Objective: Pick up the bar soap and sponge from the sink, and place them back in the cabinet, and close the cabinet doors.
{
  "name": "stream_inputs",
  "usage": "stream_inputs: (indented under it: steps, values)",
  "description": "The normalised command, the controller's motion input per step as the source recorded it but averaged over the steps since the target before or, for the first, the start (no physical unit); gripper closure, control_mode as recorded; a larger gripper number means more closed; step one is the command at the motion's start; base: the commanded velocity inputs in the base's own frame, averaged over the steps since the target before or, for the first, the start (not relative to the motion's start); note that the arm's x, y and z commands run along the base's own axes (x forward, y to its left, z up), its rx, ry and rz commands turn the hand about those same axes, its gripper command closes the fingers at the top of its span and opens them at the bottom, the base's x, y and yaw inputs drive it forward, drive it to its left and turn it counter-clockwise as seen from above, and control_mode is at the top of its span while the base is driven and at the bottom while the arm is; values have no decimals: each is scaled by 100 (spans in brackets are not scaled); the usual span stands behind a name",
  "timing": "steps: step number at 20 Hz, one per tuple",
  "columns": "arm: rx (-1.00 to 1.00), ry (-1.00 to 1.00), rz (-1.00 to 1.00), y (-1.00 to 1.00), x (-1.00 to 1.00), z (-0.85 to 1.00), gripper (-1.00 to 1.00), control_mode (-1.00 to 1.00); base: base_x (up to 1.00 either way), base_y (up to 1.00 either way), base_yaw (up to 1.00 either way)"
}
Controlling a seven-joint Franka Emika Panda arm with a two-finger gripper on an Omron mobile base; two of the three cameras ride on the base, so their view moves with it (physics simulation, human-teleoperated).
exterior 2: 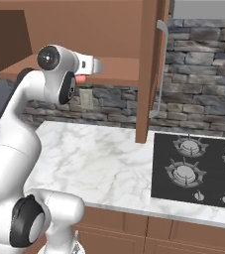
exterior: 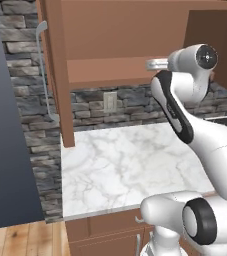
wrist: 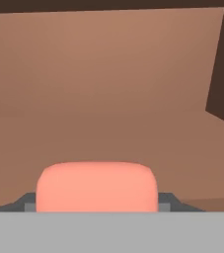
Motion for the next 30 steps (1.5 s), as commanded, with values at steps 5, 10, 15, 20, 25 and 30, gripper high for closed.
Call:
stream_inputs:
  steps: [5, 10, 15, 20, 25, 30]
  values:
    - [0, 0, 0, 0, 40, 0, 100, -100, 0, 0, 0]
    - [0, 0, 0, 0, 40, -5, 100, -100, 0, 0, 0]
    - [0, 0, 0, 0, 45, -11, 100, -100, 0, 0, 0]
    - [0, 0, 0, 0, 55, -11, 100, -100, 0, 0, 0]
    - [0, 0, 0, 0, 40, -11, 100, -100, 0, 0, 0]
    - [0, 0, 0, 0, 16, -16, 100, -100, 0, 0, 0]
